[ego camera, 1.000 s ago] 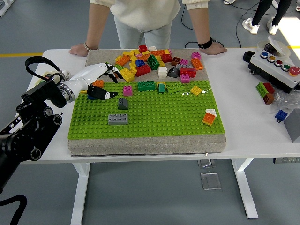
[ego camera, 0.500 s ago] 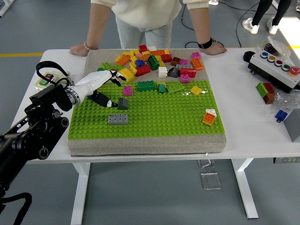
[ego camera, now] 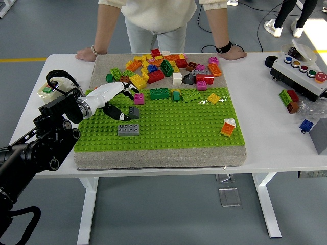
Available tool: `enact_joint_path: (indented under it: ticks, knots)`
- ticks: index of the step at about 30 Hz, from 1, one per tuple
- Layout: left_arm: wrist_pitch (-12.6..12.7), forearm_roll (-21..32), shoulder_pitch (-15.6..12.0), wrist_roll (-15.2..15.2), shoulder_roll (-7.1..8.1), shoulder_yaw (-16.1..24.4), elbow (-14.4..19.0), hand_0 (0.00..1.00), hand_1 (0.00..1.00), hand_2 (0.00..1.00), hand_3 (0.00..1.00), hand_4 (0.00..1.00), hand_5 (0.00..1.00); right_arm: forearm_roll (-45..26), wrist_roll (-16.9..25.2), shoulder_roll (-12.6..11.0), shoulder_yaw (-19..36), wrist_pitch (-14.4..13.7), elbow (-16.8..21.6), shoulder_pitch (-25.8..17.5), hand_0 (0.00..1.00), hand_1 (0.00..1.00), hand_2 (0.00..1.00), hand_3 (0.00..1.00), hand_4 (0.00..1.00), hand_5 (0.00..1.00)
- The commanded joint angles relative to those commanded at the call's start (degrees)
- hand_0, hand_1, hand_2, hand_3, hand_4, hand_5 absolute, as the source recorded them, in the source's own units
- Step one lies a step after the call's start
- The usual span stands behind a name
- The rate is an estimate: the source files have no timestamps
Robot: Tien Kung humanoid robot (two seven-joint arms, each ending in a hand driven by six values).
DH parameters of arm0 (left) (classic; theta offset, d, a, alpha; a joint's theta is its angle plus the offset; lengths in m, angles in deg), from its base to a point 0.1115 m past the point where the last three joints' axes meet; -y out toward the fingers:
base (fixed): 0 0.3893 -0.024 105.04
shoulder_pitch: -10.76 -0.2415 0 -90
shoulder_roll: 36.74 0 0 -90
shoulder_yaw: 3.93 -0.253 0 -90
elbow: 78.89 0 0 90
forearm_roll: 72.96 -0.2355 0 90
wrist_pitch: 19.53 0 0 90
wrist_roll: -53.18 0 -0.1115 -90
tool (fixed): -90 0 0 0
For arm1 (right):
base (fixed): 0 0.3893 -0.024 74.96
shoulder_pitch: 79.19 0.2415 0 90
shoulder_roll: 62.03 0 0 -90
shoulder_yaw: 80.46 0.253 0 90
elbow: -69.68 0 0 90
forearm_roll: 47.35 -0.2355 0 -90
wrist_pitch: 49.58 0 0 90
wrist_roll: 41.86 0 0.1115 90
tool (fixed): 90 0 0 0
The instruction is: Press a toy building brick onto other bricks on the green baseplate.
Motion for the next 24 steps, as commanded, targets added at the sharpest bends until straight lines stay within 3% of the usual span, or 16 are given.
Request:
enact_joint_path:
  ticks: [24]
  knots:
    - [3.43,2.91,2.42,-2.52,-1.63,-1.92,-8.41,0.782,0.732,0.648,0.751,0.971,0.074,-0.30,0.01,0.08,0.05,0.03,0.00,0.10,0.760,0.687,0.731,0.693,0.974,0.495]
